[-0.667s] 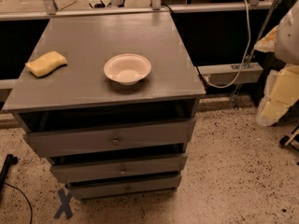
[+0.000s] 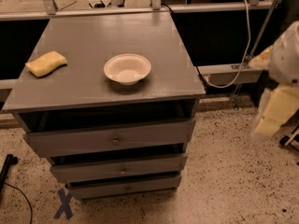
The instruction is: Open middle drawer
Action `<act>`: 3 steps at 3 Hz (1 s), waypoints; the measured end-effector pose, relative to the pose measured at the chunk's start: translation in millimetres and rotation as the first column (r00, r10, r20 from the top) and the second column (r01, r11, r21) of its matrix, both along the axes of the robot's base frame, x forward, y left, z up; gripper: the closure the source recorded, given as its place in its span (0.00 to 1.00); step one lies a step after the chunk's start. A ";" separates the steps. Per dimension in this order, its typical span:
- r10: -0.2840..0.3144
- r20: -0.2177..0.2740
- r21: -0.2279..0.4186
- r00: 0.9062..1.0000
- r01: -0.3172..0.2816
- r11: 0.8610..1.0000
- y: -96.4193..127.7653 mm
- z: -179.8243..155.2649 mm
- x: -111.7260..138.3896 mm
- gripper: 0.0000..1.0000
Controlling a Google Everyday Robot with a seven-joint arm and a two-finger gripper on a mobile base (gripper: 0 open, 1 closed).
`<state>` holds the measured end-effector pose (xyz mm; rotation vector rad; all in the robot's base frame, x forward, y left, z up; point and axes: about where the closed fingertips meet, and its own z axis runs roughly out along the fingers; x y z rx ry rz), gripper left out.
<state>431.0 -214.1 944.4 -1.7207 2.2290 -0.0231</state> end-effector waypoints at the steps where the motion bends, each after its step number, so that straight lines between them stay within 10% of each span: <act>1: 0.035 0.001 0.120 0.999 -0.035 0.992 18.4 -50.9 -28.3 0.00; 2: 0.029 0.026 0.264 0.999 -0.035 0.964 44.3 -136.0 -59.7 0.00; 3: 0.042 0.024 0.258 0.999 -0.047 0.965 45.8 -136.2 -58.4 0.00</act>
Offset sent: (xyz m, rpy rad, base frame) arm -0.0888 0.0702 -0.2689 0.4275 0.0185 0.0115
